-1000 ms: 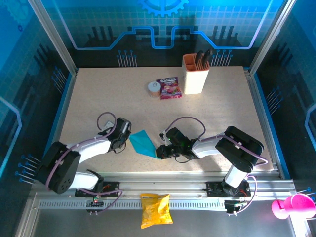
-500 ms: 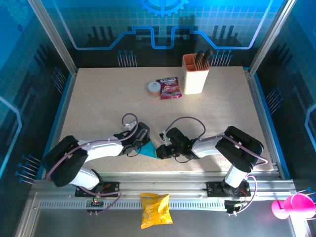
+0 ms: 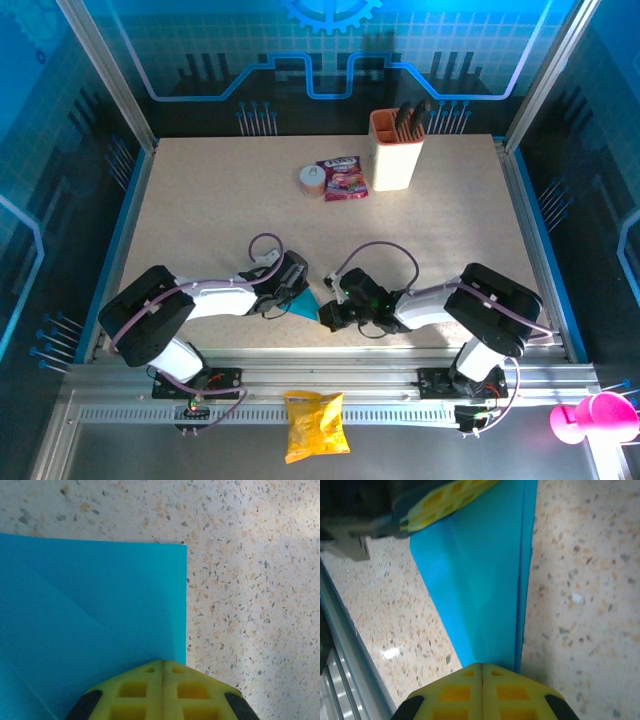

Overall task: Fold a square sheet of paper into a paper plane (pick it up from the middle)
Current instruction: Fourth fold the wing at the center of the table.

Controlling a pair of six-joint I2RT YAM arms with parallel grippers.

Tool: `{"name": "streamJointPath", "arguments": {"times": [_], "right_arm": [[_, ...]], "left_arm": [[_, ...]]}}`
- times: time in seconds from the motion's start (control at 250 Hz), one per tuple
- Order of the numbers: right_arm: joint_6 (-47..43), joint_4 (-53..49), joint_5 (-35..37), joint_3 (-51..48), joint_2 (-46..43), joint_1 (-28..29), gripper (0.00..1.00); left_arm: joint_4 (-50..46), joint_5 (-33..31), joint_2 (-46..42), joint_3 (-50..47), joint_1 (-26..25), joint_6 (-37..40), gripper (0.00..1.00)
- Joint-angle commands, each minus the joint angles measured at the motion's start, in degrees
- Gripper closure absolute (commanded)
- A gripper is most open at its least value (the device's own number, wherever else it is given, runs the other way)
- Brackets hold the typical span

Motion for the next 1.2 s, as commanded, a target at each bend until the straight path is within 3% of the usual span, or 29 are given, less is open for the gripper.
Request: {"name": "streamJointPath", "arguments": {"times": [0.0,0.403,0.635,0.847,1.007,1.194], "right_arm": [[-0.3,-23.8,-2.1,-6.5,1.5,3.1,1.0],[8.6,-18.2,-0.8,-11.5,3.2,6.5,1.0],[13.7,-21.8,2.0,-12.9,-1.2,11.1,1.0],[16.2,-25.7,2.8,-14.1,-7.4,11.9,1.0],[14.9,-37.0,5.4,-10.2,-18.4,10.6,1.0],[10.3,-47.2,6.4,-3.1,-29.2,2.9,1.0]], "left_arm": [[-6.1,-1.2,4.1,-2.7,0.2,-1.9,1.0],[-6.5,-1.9,4.6,-3.8,0.8,-3.2,1.0],[-5.6,-1.6,5.1,-4.8,2.1,-3.1,1.0],[-4.7,-1.1,5.7,-5.2,3.1,-1.9,1.0],[-3.9,-0.5,5.0,-4.8,3.0,1.2,1.0],[-3.2,1.2,1.0,-4.2,1.6,3.3,1.0]]}}
